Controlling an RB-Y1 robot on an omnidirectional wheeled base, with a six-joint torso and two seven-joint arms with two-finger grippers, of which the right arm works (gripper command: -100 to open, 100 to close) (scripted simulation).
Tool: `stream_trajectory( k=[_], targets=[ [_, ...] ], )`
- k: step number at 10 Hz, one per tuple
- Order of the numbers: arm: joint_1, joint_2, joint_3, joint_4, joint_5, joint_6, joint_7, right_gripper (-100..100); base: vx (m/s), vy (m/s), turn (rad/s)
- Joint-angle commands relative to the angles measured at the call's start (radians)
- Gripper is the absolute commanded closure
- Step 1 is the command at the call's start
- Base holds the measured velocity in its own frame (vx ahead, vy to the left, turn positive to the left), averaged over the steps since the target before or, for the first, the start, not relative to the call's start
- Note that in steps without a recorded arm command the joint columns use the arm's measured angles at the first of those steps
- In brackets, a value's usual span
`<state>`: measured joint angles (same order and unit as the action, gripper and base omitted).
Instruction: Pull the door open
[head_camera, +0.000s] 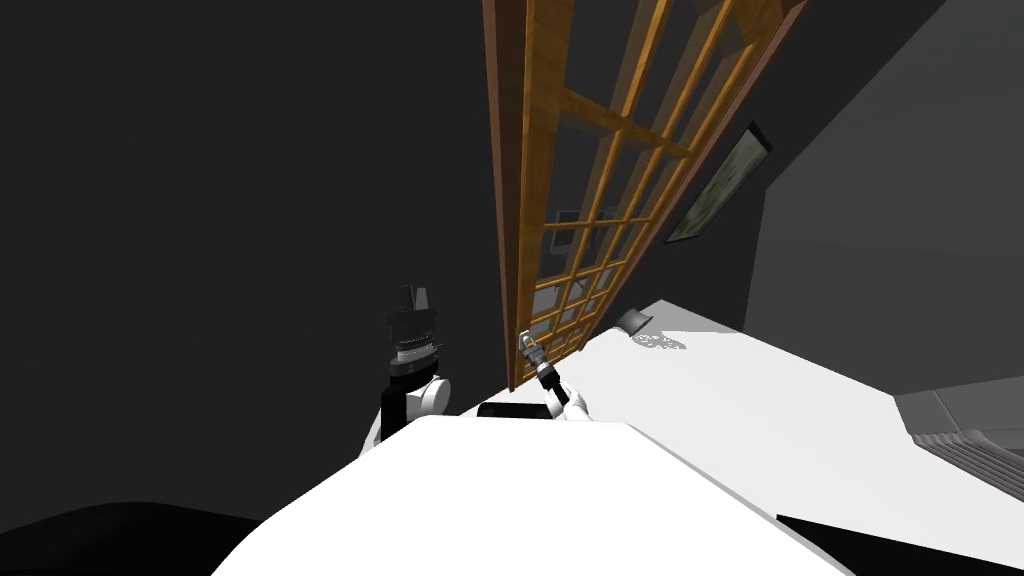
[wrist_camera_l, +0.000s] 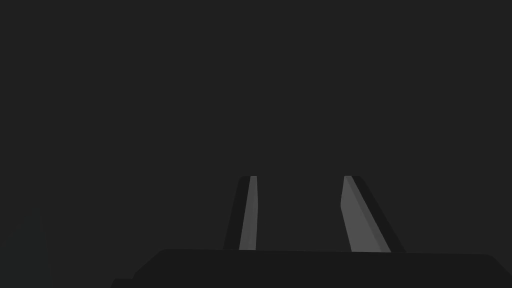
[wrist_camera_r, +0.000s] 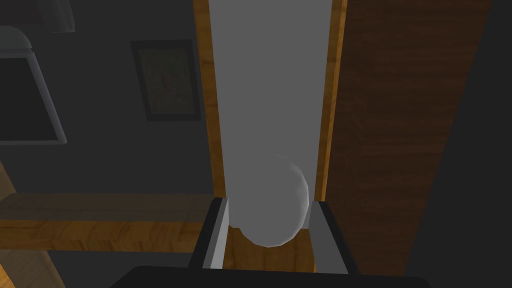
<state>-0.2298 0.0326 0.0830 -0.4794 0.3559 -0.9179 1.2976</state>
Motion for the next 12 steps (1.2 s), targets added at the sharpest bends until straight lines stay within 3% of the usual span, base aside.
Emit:
stream_trajectory(
  k=[1,7,9,10,12],
  targets=[
    [0.001,-0.003,-0.001,0.019,-0.007,-0.001,-0.013,100,-0.196,-0.051,0.033],
    [0.011,-0.028,-0.004,0.009,-0.051,-0.001,-0.103,100,-0.157,-0.047,0.089],
    [0.011,-0.028,-0.004,0.009,-0.051,-0.001,-0.103,100,-0.08,-0.016,0.018],
    [0.015,-0.037,-0.005,0.005,-0.068,-0.001,-0.138,100,-0.064,0.003,0.126],
    [0.016,-0.04,-0.005,0.003,-0.074,-0.001,-0.151,100,-0.088,-0.022,0.091]
  ],
)
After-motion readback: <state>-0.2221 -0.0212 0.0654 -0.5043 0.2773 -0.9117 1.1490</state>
